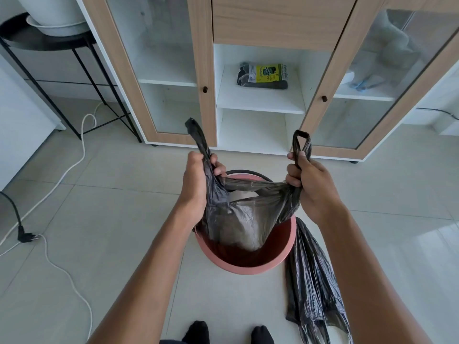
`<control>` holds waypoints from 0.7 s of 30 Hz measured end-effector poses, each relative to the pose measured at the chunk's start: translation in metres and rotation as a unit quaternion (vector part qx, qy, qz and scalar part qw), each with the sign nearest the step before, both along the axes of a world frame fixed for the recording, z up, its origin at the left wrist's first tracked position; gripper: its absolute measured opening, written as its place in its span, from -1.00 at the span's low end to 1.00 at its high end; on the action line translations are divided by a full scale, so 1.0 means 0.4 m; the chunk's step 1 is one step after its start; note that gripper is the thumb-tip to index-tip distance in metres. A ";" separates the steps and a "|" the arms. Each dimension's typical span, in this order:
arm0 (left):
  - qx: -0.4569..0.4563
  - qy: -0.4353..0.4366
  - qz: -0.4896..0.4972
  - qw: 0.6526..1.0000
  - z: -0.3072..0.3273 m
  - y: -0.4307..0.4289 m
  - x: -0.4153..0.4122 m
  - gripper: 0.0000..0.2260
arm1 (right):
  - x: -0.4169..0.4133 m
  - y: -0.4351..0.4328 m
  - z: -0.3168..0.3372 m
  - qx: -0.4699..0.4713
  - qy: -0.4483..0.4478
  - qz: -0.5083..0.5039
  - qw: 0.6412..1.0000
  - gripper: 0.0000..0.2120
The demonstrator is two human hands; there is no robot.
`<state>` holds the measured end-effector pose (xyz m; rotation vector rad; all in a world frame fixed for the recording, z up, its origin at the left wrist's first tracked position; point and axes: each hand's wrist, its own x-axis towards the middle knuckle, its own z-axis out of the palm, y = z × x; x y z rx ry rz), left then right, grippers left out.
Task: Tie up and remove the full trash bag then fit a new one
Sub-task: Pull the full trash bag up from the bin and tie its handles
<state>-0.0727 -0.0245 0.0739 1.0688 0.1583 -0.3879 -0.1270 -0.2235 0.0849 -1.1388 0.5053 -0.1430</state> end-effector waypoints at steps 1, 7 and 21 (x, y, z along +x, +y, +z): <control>0.042 -0.004 -0.003 0.999 -0.003 -0.006 -0.001 -0.72 | 0.003 0.000 0.003 0.025 0.002 0.001 1.000 -0.70; 0.144 -0.089 -0.005 0.985 -0.015 0.007 0.004 -0.69 | 0.009 -0.013 0.009 0.155 -0.023 0.027 0.987 -0.58; 0.029 0.021 0.000 0.999 0.025 0.008 -0.006 -0.68 | 0.017 0.038 -0.019 0.181 -0.065 0.010 0.981 -0.70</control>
